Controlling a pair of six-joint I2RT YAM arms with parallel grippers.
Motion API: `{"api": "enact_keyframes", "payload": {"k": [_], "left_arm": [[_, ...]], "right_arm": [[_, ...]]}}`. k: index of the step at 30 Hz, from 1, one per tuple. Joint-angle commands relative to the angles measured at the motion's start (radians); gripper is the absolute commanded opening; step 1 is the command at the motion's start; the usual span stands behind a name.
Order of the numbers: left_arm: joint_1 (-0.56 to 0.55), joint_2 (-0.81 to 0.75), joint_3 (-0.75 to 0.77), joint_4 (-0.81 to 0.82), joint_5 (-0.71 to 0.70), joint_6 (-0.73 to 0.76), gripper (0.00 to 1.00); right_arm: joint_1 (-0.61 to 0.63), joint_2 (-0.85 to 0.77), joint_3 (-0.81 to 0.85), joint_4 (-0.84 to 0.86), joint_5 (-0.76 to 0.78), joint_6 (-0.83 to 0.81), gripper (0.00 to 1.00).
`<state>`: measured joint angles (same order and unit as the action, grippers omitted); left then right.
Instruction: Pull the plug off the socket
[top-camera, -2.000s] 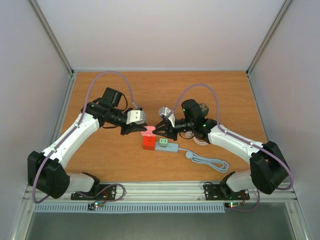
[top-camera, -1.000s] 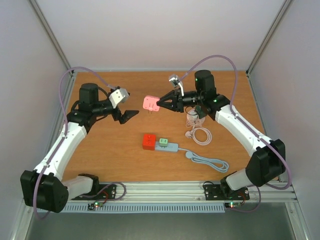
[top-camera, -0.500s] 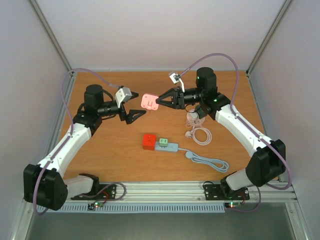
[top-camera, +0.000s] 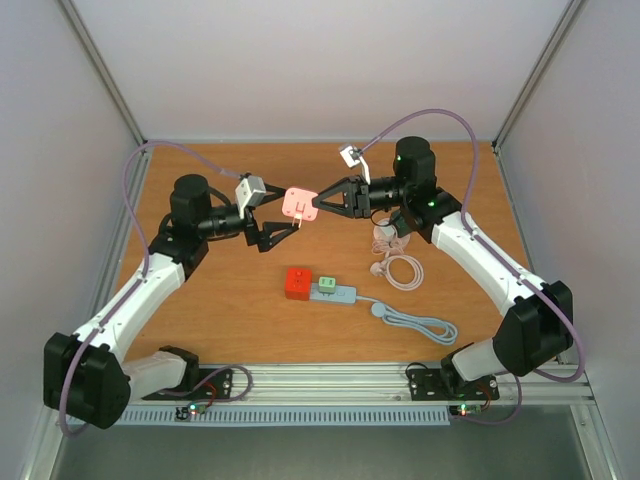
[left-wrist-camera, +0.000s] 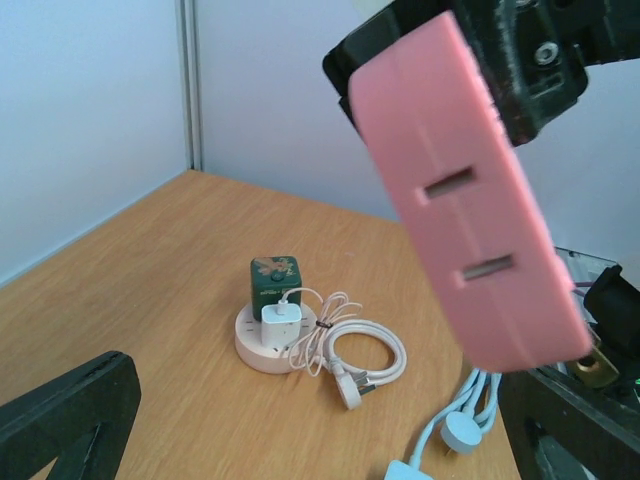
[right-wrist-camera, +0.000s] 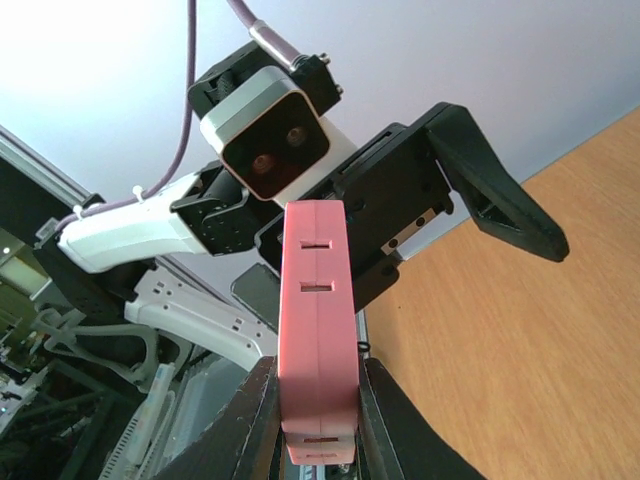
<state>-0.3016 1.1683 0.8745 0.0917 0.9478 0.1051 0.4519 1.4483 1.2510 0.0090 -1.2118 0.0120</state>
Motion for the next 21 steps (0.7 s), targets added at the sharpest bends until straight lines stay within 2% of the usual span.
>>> {"api": "enact_keyframes", "payload": {"k": [1,10,16,21], "left_arm": [[-0.012,-0.031,0.013,0.059,0.024,-0.022,1.00],[-0.021,-0.030,0.041,0.077,0.026,-0.074,0.99],[-0.022,-0.007,0.069,0.092,0.030,-0.141,0.89],[-0.022,0.007,0.081,0.079,0.007,-0.167,0.77]], "right_arm": [[0.006,-0.022,-0.004,0.027,-0.006,0.021,0.07],[0.020,-0.020,-0.002,-0.039,0.009,-0.067,0.07],[0.029,-0.024,-0.008,-0.069,0.016,-0.103,0.07],[0.033,-0.028,-0.007,-0.088,0.020,-0.135,0.07]]}}
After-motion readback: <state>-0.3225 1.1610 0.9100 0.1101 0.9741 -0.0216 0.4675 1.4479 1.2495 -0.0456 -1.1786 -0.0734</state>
